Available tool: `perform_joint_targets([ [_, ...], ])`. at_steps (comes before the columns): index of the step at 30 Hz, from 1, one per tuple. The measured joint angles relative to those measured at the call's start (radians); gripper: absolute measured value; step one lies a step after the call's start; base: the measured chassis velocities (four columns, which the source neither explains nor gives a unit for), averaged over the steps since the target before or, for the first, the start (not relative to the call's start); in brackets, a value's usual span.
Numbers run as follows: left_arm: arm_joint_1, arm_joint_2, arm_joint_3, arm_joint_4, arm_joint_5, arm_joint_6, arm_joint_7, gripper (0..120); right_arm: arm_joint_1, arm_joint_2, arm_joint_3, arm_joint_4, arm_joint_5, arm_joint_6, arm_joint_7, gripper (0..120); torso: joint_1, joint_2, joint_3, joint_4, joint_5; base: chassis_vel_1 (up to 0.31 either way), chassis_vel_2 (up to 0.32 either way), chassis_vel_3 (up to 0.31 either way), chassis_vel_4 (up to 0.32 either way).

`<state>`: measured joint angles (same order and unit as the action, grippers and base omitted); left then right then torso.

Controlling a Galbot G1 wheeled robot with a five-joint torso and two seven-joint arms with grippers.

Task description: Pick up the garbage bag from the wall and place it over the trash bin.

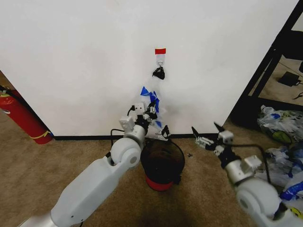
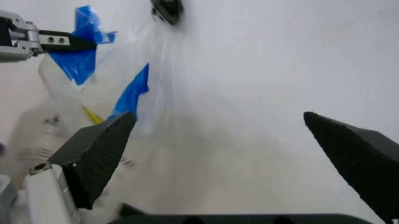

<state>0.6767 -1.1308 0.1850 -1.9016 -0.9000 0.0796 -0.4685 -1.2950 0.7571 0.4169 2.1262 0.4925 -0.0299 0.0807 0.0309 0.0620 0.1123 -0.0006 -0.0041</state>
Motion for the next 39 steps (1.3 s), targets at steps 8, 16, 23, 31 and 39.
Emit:
perform_joint_targets([
  [8,-0.005,-0.022,0.019,0.022,0.014,-0.022,0.022,0,0.397,-0.207,-0.351,-0.175,0.023,0.072,-0.083,100,0.000,0.000,0.000,-0.0008,-0.0004,0.000,0.000,0.000,0.000],
  [16,0.047,-0.008,-0.039,0.028,0.025,-0.043,0.042,0,0.818,-0.063,-0.755,-0.427,-0.042,0.100,-0.116,100,0.000,0.000,0.000,0.0004,0.0004,0.000,0.000,0.000,0.000],
  [23,0.060,-0.017,-0.043,0.019,0.038,-0.049,0.049,0,0.843,-0.008,-0.819,-0.509,-0.185,0.117,-0.146,100,0.000,0.000,0.000,-0.0020,0.0002,0.000,0.000,0.000,0.000],
  [31,0.077,-0.015,-0.042,0.009,0.041,-0.054,0.057,0,0.899,0.053,-0.884,-0.586,-0.290,0.150,-0.178,100,0.000,0.000,0.000,-0.0006,0.0001,0.000,0.000,0.000,0.000],
  [39,0.092,-0.007,-0.036,-0.015,0.044,-0.052,0.057,0,1.015,0.105,-0.991,-0.663,-0.349,0.134,-0.220,100,0.000,0.000,0.000,-0.0007,0.0000,0.000,0.000,0.000,0.000],
])
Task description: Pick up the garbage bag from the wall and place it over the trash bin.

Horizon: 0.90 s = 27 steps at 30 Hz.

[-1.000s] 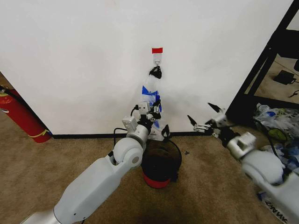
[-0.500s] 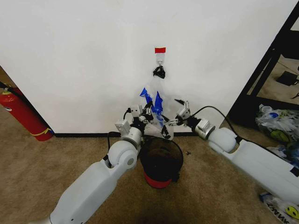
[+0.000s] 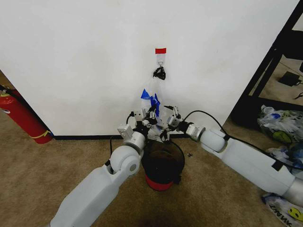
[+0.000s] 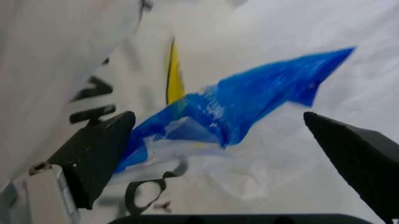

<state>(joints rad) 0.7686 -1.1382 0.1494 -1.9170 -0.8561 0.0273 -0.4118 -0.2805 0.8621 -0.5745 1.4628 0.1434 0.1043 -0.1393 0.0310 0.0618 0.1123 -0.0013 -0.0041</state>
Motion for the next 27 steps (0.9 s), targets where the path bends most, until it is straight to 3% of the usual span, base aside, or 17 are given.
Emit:
perform_joint_targets([
  [2,0.000,0.000,0.001,-0.003,0.000,0.001,-0.001,0,0.016,0.008,-0.019,-0.011,0.003,-0.009,-0.012,100,0.000,0.000,0.000,-0.0001,0.0001,0.000,0.000,0.000,0.000],
  [8,-0.001,-0.001,0.011,-0.017,0.000,0.005,-0.007,0,0.065,0.024,-0.088,-0.018,0.133,-0.121,-0.029,82,0.000,0.000,0.000,-0.0001,0.0002,0.000,0.000,0.000,0.000],
  [12,-0.002,0.003,0.012,-0.022,0.000,0.008,-0.010,0,0.070,0.029,-0.095,-0.006,0.260,-0.207,0.007,64,0.000,0.000,0.000,-0.0003,0.0001,0.000,0.000,0.000,0.000],
  [18,-0.002,0.009,0.013,-0.032,-0.003,0.009,-0.010,0,0.081,0.055,-0.100,-0.011,0.367,-0.267,0.038,43,0.000,0.000,0.000,-0.0002,0.0002,0.000,0.000,0.000,0.000],
  [20,-0.002,0.011,0.013,-0.035,-0.003,0.009,-0.010,0,0.082,0.057,-0.100,-0.012,0.375,-0.271,0.042,42,0.000,0.000,0.000,-0.0002,0.0002,0.000,0.000,0.000,0.000],
  [23,0.004,0.022,0.009,-0.052,-0.007,0.010,-0.010,0,0.092,0.077,-0.100,-0.006,0.474,-0.340,0.089,26,0.000,0.000,0.000,0.0001,0.0001,0.000,0.000,0.000,0.000],
  [27,0.011,0.031,0.004,-0.061,-0.011,0.010,-0.010,0,0.088,0.081,-0.083,0.005,0.551,-0.374,0.129,12,0.000,0.000,0.000,-0.0001,0.0001,0.000,0.000,0.000,0.000],
])
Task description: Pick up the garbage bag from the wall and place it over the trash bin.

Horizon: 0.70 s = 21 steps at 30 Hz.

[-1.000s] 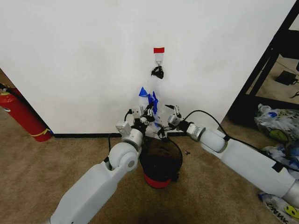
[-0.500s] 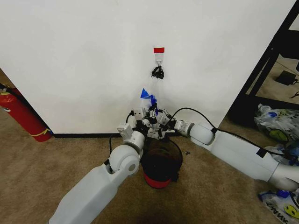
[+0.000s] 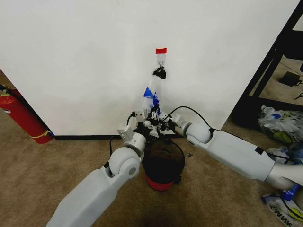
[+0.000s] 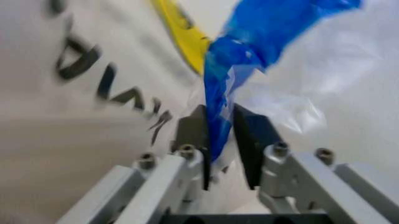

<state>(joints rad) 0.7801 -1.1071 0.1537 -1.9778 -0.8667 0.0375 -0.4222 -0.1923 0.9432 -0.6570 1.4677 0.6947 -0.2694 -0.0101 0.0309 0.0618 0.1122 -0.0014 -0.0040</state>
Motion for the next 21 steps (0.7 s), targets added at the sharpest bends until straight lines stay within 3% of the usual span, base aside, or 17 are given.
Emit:
perform_joint_targets([
  [3,0.003,0.008,-0.002,-0.003,-0.004,0.000,0.001,0,-0.012,-0.001,0.019,0.011,0.045,-0.015,0.027,0,0.000,0.000,0.000,0.0000,0.0002,0.000,0.000,0.000,0.000],
  [11,0.006,0.002,-0.015,0.017,-0.002,-0.009,0.008,0,-0.122,-0.055,0.167,0.108,0.077,0.023,0.064,0,0.000,0.000,0.000,0.0002,0.0002,0.000,0.000,0.000,0.000],
  [14,0.020,-0.001,-0.035,0.031,0.006,-0.018,0.010,0,-0.321,-0.108,0.408,0.237,0.154,0.074,0.083,0,0.000,0.000,0.000,-0.0005,0.0006,0.000,0.000,0.000,0.000],
  [16,0.022,-0.001,-0.036,0.031,0.007,-0.018,0.010,0,-0.342,-0.114,0.434,0.254,0.171,0.079,0.086,0,0.000,0.000,0.000,-0.0005,0.0007,0.000,0.000,0.000,0.000],
  [20,0.050,0.017,-0.055,0.013,0.010,-0.020,0.010,0,-0.567,-0.167,0.678,0.437,0.352,0.142,0.106,0,0.000,0.000,0.000,0.0000,0.0004,0.000,0.000,0.000,0.000],
  [21,0.075,0.026,-0.074,-0.006,0.013,-0.020,0.011,0,-0.632,-0.160,0.737,0.482,0.413,0.156,0.112,0,0.000,0.000,0.000,-0.0015,-0.0001,0.000,0.000,0.000,0.000],
])
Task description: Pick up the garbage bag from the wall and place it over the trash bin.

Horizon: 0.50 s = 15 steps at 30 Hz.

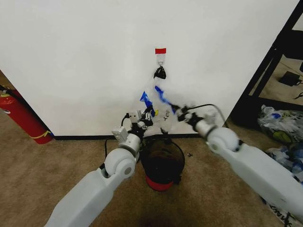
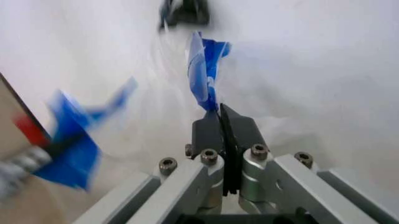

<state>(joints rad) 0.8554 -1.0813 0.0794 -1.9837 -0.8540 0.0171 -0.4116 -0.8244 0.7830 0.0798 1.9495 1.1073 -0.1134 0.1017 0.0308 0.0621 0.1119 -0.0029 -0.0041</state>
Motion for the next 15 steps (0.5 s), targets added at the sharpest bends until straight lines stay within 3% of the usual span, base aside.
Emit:
perform_joint_targets([
  [3,0.050,0.018,-0.041,-0.034,0.011,0.000,-0.002,0,-0.038,0.031,0.027,0.025,0.060,0.020,0.007,0,0.000,0.000,0.000,0.0003,0.0002,0.000,0.000,0.000,0.000],
  [4,0.082,0.026,-0.064,-0.054,0.020,0.000,-0.008,0,-0.063,0.053,0.051,0.038,0.092,0.032,0.008,0,0.000,0.000,0.000,0.0031,0.0011,0.000,0.000,0.000,0.000],
  [5,0.093,0.028,-0.070,-0.062,0.023,-0.001,-0.010,0,-0.082,0.063,0.069,0.045,0.098,0.039,0.008,0,0.000,0.000,0.000,0.0038,0.0008,0.000,0.000,0.000,0.000],
  [7,0.120,0.030,-0.083,-0.085,0.028,-0.001,-0.015,0,-0.166,0.096,0.139,0.063,0.094,0.059,0.005,0,0.000,0.000,0.000,0.0027,-0.0006,0.000,0.000,0.000,0.000],
  [9,0.151,0.034,-0.090,-0.114,0.030,0.000,-0.016,0,-0.240,0.120,0.198,0.084,0.072,0.064,0.001,0,0.000,0.000,0.000,0.0012,0.0007,0.000,0.000,0.000,0.000],
  [10,0.151,0.034,-0.090,-0.114,0.030,0.000,-0.016,0,-0.240,0.120,0.198,0.084,0.072,0.064,0.001,0,0.000,0.000,0.000,0.0012,0.0007,0.000,0.000,0.000,0.000],
  [15,0.323,0.052,-0.105,-0.214,0.077,0.001,-0.007,0,-0.512,0.142,0.341,0.172,-0.044,0.093,-0.060,0,0.000,0.000,0.000,0.0009,0.0000,-0.021,-0.008,-0.005,-0.002],
])
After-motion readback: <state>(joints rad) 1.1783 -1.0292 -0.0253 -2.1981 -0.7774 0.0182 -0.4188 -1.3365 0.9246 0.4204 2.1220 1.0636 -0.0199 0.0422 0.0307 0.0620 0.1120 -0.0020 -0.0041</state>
